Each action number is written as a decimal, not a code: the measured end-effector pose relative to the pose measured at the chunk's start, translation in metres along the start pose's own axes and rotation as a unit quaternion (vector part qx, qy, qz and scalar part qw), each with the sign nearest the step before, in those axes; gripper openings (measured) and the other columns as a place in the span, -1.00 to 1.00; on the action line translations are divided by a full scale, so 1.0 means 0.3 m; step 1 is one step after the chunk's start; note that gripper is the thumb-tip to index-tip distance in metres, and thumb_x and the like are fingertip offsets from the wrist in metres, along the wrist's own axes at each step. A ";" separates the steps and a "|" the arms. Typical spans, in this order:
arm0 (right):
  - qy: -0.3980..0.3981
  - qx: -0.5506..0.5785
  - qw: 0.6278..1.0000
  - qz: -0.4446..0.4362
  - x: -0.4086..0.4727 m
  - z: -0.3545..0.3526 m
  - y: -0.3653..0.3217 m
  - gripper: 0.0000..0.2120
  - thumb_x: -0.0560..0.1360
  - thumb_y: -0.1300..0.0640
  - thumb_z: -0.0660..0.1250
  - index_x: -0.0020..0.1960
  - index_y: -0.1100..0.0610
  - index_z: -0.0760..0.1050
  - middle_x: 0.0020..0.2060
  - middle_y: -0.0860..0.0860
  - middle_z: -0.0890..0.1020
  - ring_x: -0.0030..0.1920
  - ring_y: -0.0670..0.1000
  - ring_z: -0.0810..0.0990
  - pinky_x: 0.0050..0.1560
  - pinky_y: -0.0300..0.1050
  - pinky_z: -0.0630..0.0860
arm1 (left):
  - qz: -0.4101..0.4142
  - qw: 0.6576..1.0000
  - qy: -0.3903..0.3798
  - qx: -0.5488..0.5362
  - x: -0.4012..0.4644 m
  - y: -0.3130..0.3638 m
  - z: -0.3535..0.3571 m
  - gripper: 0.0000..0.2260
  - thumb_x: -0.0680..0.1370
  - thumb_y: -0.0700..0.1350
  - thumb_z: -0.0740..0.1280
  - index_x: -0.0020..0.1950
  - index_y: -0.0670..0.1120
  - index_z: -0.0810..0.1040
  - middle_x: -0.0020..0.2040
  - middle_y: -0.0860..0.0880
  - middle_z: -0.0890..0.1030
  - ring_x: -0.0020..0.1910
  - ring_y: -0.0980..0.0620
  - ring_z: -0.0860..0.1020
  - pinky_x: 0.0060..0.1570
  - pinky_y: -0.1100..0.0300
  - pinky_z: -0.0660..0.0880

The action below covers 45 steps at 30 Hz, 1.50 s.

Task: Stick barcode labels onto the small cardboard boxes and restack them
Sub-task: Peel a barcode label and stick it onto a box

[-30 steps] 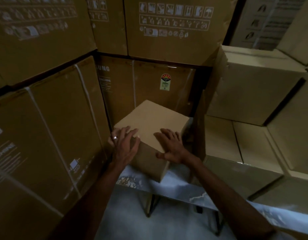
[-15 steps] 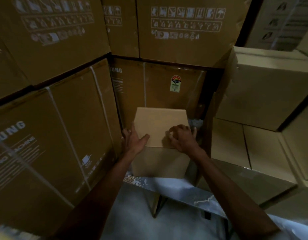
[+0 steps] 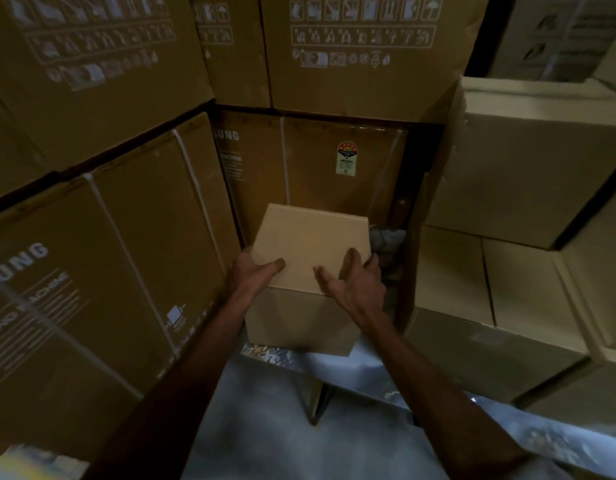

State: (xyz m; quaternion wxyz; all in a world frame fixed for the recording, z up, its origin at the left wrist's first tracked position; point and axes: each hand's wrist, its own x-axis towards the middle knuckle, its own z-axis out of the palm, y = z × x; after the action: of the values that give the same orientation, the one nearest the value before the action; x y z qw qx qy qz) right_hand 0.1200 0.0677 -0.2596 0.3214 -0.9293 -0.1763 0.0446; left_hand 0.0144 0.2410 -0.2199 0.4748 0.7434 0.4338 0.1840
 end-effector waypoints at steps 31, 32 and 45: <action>-0.133 0.457 0.872 0.116 0.052 -0.021 0.148 -0.06 0.41 -0.64 0.02 0.54 -0.03 0.35 0.44 0.10 0.50 0.42 0.15 0.47 0.51 0.20 0.30 | 0.281 0.930 -0.123 0.200 -0.137 0.168 0.263 -0.57 0.72 0.11 0.08 0.61 0.11 0.29 0.63 0.09 0.21 0.61 -0.11 0.07 0.51 -0.14 -0.08; -0.159 0.499 0.844 0.119 0.059 -0.005 0.153 -0.08 0.41 -0.63 0.04 0.47 0.00 0.45 0.33 0.10 0.60 0.33 0.15 0.57 0.45 0.21 0.38 | 0.271 0.927 -0.139 0.218 -0.156 0.151 0.283 -0.58 0.72 0.11 0.07 0.59 0.10 0.31 0.63 0.08 0.23 0.61 -0.13 0.09 0.51 -0.12 -0.05; 0.042 0.147 0.986 -0.068 0.029 0.000 -0.071 -0.34 0.58 -0.20 0.29 0.58 0.02 0.24 0.61 0.11 0.15 0.61 0.13 0.07 0.59 0.21 0.06 | 0.167 0.980 0.063 0.093 0.013 0.044 0.077 -0.62 0.65 0.05 0.16 0.43 -0.02 0.50 0.45 -0.13 0.46 0.44 -0.21 0.37 0.45 -0.11 0.27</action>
State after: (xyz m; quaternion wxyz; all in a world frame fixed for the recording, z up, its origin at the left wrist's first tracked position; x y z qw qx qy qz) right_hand 0.1218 0.0863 -0.2463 0.4641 -0.8588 -0.2167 0.0094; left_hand 0.0386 0.2293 -0.2200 0.3382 0.8330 0.3477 0.2661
